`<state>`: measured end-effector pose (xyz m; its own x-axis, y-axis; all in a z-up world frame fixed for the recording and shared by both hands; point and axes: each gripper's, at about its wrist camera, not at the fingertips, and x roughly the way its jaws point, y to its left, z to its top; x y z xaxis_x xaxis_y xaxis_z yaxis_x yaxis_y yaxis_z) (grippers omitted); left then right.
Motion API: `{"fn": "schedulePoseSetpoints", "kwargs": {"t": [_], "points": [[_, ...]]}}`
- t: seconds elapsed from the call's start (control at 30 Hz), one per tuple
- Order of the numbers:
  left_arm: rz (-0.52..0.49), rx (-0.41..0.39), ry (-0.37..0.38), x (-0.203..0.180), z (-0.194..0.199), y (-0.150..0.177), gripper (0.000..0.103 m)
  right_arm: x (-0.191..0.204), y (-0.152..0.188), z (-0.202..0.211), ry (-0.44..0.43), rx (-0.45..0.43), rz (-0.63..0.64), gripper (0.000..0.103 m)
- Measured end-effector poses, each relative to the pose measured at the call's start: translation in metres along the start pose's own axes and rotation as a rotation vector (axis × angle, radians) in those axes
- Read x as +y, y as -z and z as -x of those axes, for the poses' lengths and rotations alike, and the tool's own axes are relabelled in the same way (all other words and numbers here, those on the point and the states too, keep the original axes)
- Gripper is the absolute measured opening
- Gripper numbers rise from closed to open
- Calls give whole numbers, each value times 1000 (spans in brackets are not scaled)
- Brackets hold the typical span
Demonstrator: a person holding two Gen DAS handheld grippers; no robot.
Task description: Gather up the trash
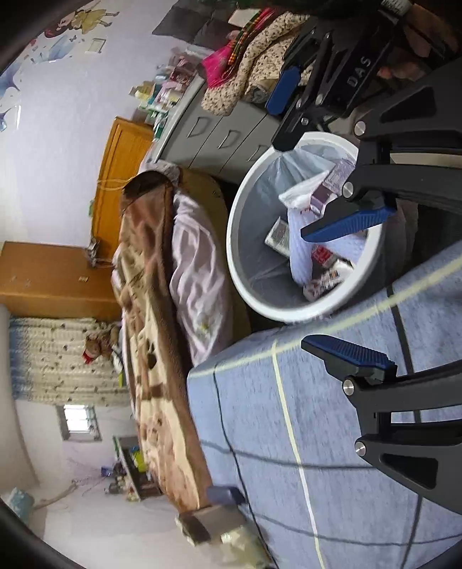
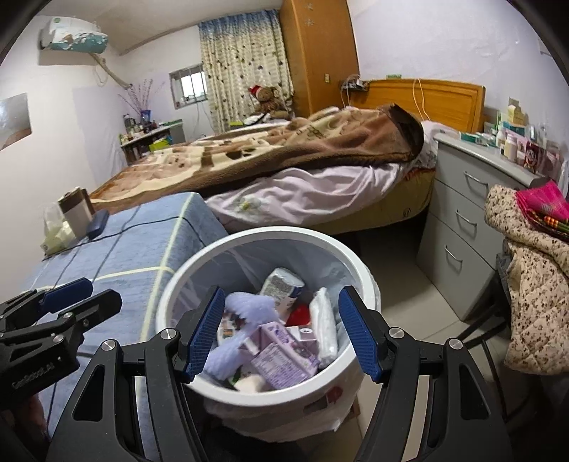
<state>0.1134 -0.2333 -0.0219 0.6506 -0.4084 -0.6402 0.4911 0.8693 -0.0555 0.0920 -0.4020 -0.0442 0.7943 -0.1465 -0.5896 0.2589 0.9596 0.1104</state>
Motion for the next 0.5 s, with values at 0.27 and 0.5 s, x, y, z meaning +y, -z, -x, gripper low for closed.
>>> {"fn": "schedulePoseSetpoints", "kwargs": {"t": [0.27,0.5], "points": [[40,-72,-64,13,44,22,54,16,8,28,-14,-61,33,68],[56,-135,-90,17,80,38,58,26,16,51,2,-126,49,68]]}}
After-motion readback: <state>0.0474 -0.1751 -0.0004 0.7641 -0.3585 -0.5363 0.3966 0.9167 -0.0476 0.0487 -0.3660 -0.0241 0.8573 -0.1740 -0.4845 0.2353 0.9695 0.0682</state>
